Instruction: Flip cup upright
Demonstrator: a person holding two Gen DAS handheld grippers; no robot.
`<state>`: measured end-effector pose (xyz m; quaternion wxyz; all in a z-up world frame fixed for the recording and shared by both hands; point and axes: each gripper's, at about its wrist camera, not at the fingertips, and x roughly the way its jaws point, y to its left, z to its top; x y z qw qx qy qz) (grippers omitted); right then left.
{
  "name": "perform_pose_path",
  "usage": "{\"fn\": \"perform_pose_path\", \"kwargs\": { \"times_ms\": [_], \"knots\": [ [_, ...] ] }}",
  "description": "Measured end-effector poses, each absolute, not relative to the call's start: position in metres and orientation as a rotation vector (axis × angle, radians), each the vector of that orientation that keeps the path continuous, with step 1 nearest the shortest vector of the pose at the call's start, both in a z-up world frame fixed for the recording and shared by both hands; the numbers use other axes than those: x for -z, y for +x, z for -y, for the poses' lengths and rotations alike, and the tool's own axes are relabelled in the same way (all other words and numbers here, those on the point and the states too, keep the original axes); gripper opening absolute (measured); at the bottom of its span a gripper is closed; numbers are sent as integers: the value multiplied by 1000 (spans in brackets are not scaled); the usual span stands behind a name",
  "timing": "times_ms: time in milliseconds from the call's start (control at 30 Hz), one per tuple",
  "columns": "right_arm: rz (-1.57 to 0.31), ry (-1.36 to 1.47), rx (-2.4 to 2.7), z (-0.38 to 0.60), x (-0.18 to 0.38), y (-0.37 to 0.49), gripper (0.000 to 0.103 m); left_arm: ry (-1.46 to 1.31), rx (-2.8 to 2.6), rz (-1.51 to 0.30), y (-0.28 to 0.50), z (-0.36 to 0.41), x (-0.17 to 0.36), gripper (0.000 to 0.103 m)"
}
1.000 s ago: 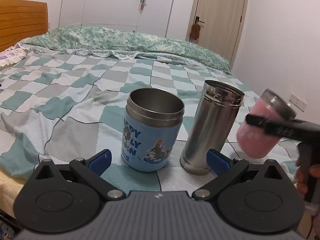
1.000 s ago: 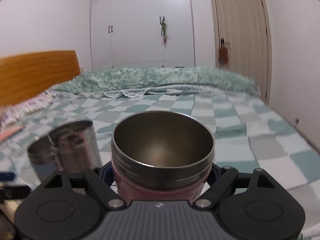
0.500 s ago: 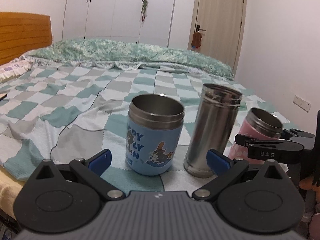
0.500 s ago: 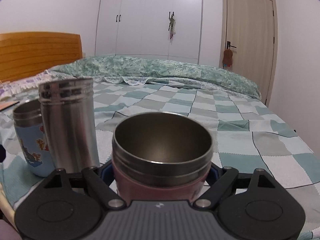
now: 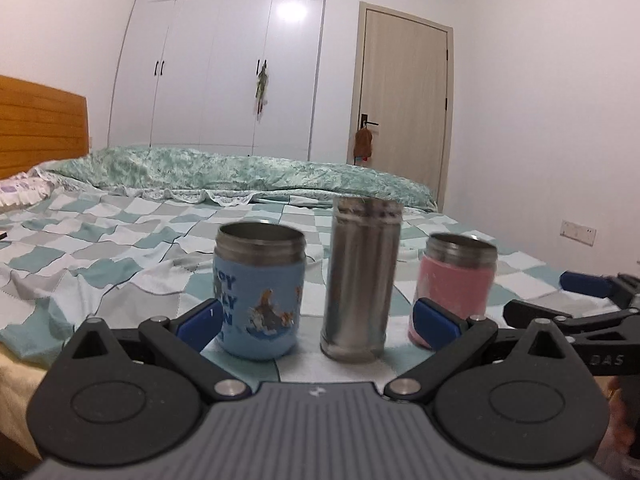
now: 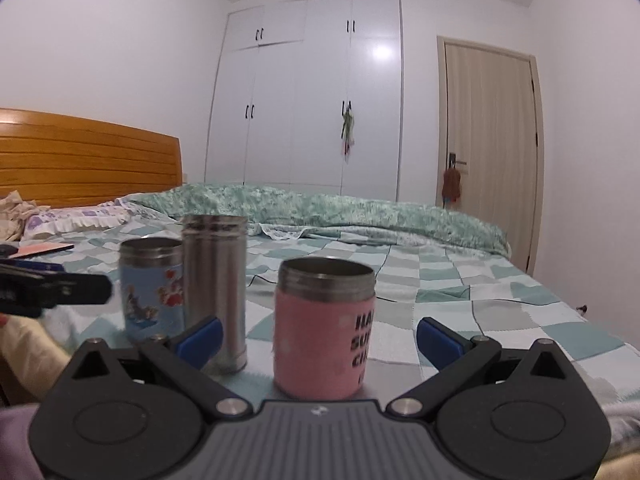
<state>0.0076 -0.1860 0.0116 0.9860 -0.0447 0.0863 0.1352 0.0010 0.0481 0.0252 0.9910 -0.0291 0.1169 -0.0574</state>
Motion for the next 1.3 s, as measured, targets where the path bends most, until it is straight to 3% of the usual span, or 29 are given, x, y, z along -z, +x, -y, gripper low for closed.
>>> {"fn": "perform_pose_path", "kwargs": {
  "times_ms": [267, 1300],
  "knots": [
    [-130, -106, -246, 189, 12, -16, 103, -47, 74, -163, -23, -36, -2, 103],
    [-70, -63, -195, 196, 17, -27, 103, -54, 62, -110, -37, -38, 2, 103]
  ]
}}
